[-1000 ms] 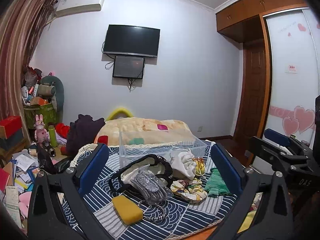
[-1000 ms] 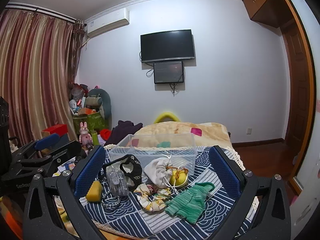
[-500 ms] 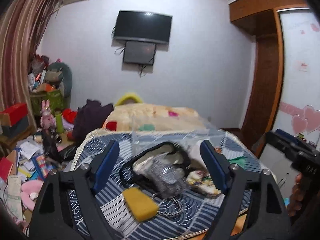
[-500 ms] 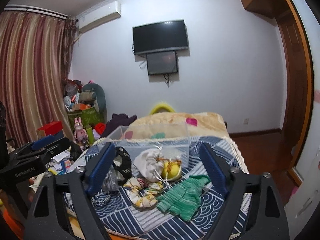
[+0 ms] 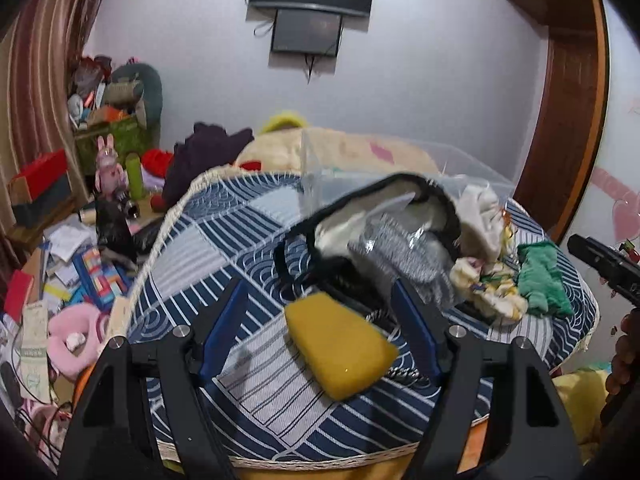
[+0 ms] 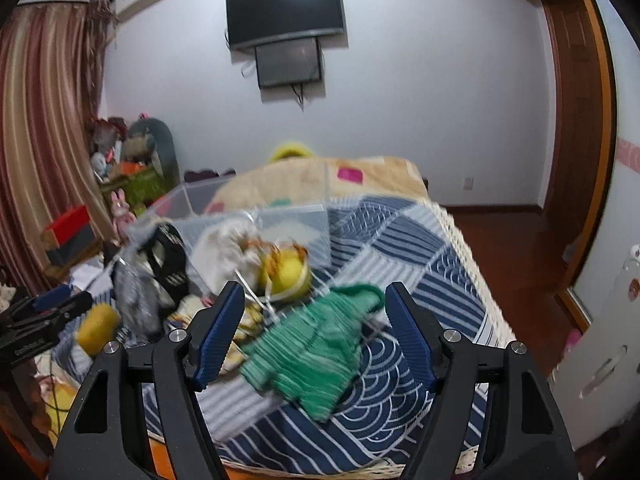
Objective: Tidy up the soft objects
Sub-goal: 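Grasp the green knitted glove with the right tool while the left tool grasps the yellow sponge, then carry the glove and sponge over the clear box and open both tools, then grasp the white drawstring pouch with the right tool while the left tool grasps the bagged grey sock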
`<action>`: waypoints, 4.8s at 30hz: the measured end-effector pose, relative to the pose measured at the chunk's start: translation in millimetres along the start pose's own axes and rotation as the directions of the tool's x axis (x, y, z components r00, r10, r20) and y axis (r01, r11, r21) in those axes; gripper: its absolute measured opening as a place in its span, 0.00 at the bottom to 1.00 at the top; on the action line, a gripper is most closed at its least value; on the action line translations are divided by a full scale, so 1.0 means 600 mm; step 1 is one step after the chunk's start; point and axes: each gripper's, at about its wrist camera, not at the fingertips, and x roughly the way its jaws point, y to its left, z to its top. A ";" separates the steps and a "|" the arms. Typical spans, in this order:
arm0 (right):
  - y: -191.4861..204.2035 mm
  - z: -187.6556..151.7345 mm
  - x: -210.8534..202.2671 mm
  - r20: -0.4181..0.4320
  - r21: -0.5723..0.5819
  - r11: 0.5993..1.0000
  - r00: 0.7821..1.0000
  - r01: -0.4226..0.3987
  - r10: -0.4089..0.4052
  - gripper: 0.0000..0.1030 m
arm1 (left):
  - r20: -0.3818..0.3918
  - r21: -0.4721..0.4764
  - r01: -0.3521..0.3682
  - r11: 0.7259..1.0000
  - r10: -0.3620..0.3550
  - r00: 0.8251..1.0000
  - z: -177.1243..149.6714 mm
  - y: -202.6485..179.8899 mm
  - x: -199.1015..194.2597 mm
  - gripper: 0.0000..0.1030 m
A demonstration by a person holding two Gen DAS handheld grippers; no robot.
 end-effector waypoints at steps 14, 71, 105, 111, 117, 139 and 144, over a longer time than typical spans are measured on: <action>-0.010 -0.025 0.046 -0.157 0.011 0.999 0.987 -0.038 0.040 0.40 | -0.089 0.014 0.052 0.999 -0.050 0.995 -0.025 0.000 0.038 0.47; 0.091 0.171 0.112 0.055 -0.161 0.981 0.992 -0.107 0.117 0.11 | 0.010 0.066 0.106 0.992 -0.107 0.994 0.222 -0.041 0.122 0.39; 0.068 0.164 0.170 -0.125 -0.224 0.969 0.989 -0.102 0.075 0.40 | -0.129 0.159 0.133 0.978 -0.113 0.985 0.216 -0.083 0.168 0.59; 0.068 0.178 0.122 -0.047 -0.215 0.971 0.994 -0.108 0.101 0.48 | -0.067 0.142 0.127 0.982 -0.118 0.991 0.231 -0.073 0.121 0.72; 0.063 0.171 0.083 0.003 -0.201 0.971 0.992 -0.126 0.129 0.50 | -0.005 0.156 0.107 0.982 -0.108 0.994 0.225 -0.064 0.071 0.77; 0.056 0.040 0.080 -0.123 -0.194 0.969 0.984 -0.152 0.129 0.50 | -0.151 0.138 0.162 0.977 -0.141 0.979 0.065 -0.071 0.071 0.81; 0.024 0.034 0.092 -0.137 -0.151 0.982 0.986 -0.110 0.089 0.50 | -0.171 0.104 0.166 0.981 -0.147 0.974 0.051 -0.068 0.088 0.80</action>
